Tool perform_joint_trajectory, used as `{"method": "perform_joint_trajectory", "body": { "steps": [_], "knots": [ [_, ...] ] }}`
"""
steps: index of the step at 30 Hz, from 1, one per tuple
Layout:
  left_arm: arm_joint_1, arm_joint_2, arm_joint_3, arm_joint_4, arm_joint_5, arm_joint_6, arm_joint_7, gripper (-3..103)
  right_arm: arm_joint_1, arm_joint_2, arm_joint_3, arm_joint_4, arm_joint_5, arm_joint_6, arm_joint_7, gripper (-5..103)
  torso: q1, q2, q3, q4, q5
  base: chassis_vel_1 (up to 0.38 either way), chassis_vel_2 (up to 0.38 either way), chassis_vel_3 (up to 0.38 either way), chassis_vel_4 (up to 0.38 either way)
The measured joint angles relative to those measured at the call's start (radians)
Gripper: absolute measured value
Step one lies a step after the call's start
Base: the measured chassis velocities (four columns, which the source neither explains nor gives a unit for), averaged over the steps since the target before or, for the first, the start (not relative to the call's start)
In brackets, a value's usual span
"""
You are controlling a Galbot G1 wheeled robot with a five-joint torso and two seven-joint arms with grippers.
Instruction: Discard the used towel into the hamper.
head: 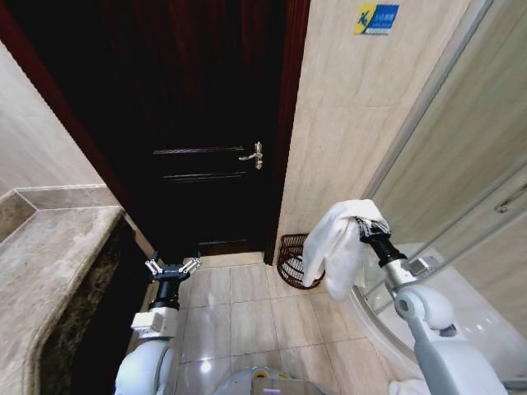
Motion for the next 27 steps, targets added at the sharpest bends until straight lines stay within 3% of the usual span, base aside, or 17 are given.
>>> {"method": "perform_joint_trajectory", "body": {
  "steps": [27],
  "knots": [
    [-0.014, 0.005, -0.002, 0.009, -0.016, -0.009, 0.002, 100, 0.031, 0.01, -0.003, -0.006, -0.017, -0.021, 0.018, 9, -0.063, -0.138, -0.075, 0.0, 0.0, -0.063, 0.06, 0.066, -0.063]
  ]
}}
